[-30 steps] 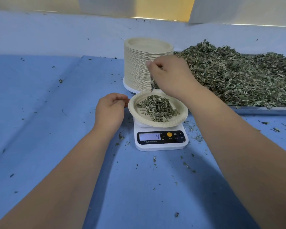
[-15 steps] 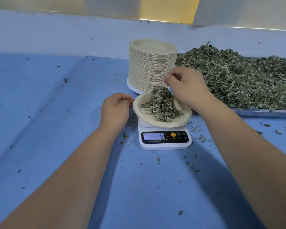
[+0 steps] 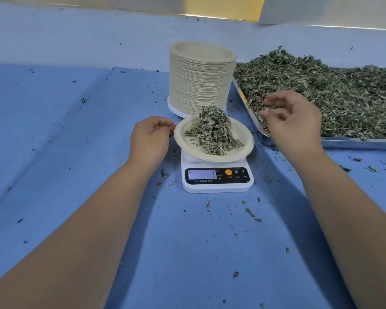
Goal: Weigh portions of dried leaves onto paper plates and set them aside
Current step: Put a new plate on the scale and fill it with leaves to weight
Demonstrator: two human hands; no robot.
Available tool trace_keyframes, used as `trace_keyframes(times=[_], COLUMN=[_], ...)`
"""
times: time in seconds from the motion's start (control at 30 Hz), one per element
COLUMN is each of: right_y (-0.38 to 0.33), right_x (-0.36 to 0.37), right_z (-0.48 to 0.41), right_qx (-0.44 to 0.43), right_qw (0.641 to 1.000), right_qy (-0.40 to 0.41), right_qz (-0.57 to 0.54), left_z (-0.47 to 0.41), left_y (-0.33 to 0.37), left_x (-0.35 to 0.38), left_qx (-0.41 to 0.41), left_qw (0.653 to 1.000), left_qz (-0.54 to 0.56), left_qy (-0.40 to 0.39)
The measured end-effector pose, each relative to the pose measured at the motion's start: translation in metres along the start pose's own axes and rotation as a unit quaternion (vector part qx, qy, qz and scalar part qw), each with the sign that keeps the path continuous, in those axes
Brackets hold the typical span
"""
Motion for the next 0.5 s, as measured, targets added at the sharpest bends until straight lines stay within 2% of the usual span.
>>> trace_keyframes(times=[0.13, 0.3, 0.5], right_y=[0.019, 0.028, 0.036], right_x=[-0.011, -0.012, -0.008], right_z=[-0.004, -0.003, -0.003], right_qx=[0.017, 0.022, 0.010], right_qw=[0.999, 0.997, 0.994], right_qy=[0.034, 0.073, 0.064], right_qz=[0.037, 0.024, 0.084], left_z=[0.000, 0.000, -0.001], left_y=[0.001, 0.001, 0.000], left_x=[0.000, -0.001, -0.001], left_qx=[0.001, 0.005, 0.007], left_qw=[1.000, 1.000, 1.000], left_qz=[-0.004, -0.005, -0.006], left_qy=[0.001, 0.006, 0.008])
Point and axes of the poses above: each hand's wrist, its own z-axis away from the middle knuckle, its own x-axis out of the palm, y = z × x, the point moved 4 cm from there along -z, towards the middle knuckle, and after that the axes turned 2 degrees about z, right-handed, at the moved point
